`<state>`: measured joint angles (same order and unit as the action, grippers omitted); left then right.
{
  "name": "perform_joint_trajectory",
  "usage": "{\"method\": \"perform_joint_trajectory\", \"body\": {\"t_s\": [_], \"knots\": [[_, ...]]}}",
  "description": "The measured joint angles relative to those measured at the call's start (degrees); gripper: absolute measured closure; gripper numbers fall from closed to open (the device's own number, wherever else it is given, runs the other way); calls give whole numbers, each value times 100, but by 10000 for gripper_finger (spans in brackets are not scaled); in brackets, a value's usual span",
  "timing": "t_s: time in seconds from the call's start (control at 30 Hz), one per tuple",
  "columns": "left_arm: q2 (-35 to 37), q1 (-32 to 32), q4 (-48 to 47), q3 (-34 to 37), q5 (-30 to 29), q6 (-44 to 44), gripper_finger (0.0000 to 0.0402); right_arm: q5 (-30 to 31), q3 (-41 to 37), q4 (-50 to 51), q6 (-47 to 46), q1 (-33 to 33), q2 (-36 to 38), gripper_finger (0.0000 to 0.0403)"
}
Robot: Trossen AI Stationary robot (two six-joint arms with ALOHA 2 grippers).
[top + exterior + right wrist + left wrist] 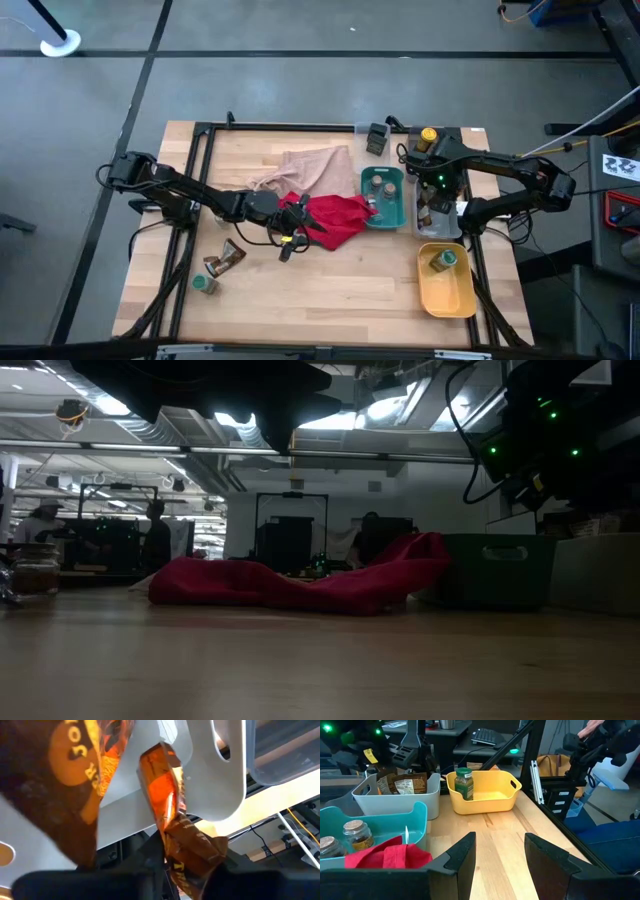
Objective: Sort spices by type
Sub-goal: Put the top orange pouch seasoning into the light blue bin, then put the transparent seasoning bottle into the blue bin
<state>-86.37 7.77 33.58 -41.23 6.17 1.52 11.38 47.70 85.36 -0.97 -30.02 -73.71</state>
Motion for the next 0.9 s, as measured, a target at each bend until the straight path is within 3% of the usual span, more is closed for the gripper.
{"method": "perform_joint_trajectory", "body": {"t_s": [0.37,0.5,0.9], "knots": [[0,0,6,0,0,2,249,7,27,58,0,0,0,213],[9,0,6,0,0,4,249,9,171,477,-18,0,0,206],[630,-68,-405,4,-54,619,249,-42,1133,470,-50,0,57,205]]}}
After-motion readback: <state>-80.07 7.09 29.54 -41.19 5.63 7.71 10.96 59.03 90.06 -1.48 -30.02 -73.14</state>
